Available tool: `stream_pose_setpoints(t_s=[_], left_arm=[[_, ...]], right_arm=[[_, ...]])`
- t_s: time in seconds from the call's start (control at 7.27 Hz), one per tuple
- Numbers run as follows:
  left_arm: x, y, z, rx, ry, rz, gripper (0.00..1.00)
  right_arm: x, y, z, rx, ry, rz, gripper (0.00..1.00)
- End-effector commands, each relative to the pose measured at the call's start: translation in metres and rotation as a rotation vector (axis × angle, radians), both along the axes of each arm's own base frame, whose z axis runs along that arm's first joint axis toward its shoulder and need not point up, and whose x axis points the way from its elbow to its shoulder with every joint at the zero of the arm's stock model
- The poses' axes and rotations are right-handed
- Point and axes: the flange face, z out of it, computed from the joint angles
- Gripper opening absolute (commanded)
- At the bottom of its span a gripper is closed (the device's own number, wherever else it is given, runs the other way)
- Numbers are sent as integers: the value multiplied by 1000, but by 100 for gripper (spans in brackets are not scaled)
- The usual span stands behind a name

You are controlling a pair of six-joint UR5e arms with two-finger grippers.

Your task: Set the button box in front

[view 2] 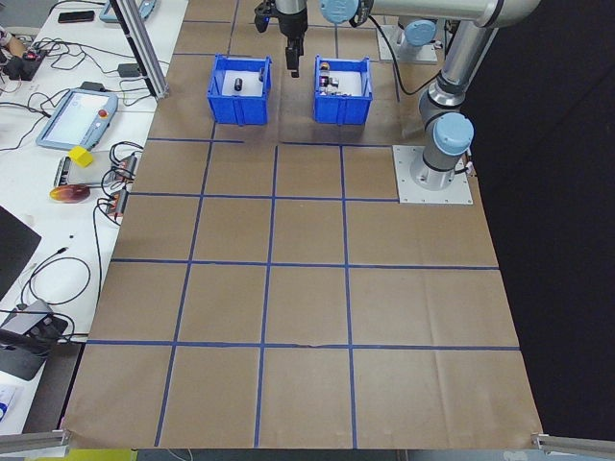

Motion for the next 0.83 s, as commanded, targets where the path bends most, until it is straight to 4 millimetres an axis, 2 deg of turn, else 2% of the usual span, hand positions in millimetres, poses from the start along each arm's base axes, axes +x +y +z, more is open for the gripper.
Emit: stream_pose_setpoints(t_s=[0.0, 0.69], left_arm=[[0, 0, 1, -2, -1, -5, 99], [1, 8, 11, -15, -9, -8, 99]], right_arm=[[1, 0, 0, 0, 0, 2, 100], [1, -2, -3, 3, -6, 4, 100]])
